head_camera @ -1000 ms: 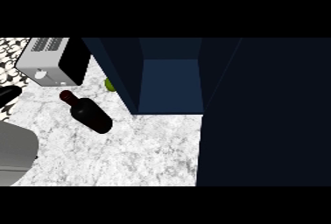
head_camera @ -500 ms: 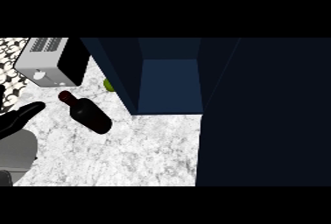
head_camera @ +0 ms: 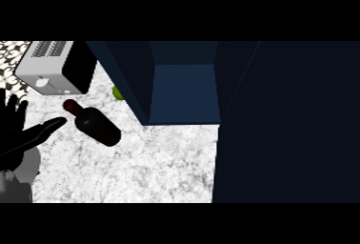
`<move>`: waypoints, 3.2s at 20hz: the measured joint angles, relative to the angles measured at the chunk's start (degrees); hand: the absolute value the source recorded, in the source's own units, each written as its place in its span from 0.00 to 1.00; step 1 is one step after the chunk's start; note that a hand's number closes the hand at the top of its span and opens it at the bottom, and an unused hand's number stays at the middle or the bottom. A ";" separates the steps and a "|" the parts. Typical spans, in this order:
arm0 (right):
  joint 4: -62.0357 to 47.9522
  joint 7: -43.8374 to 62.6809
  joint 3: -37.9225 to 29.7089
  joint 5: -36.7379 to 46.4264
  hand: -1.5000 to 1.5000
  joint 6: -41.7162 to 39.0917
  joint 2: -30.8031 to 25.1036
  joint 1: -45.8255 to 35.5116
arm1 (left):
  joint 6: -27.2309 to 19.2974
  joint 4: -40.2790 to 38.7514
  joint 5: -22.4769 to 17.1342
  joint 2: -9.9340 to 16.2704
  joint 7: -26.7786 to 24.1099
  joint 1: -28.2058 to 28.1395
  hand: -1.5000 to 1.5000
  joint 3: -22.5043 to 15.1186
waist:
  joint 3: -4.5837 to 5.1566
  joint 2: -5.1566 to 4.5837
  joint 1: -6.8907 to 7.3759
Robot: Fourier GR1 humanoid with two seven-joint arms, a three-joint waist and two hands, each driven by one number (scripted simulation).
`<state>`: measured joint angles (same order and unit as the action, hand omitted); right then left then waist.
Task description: Pick up the wine, place it into the cabinet and close the cabinet
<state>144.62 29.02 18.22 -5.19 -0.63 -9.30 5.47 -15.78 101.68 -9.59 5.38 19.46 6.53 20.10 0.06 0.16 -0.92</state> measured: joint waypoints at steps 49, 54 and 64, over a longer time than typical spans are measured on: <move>-0.09 -0.57 0.54 0.17 0.00 0.41 -0.71 -0.22 | 14.35 -54.49 -12.45 -4.42 -41.49 8.88 0.00 7.68 | 0.00 -0.04 -0.17; -0.16 -1.84 -0.72 0.02 0.00 -0.71 -1.17 1.04 | 17.42 -59.31 -15.56 -3.99 -44.38 10.78 0.00 9.73 | 0.00 -0.11 -0.30; -0.16 -1.72 -0.13 -0.07 0.00 -0.70 -0.65 1.54 | 17.89 -63.86 -17.26 -4.05 -47.87 15.65 1.00 9.28 | -0.02 -0.09 -0.21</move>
<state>144.47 27.29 18.09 -5.26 -1.33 -9.95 7.01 2.10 37.81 -26.85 1.33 -28.41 22.18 29.38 0.04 0.07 -1.14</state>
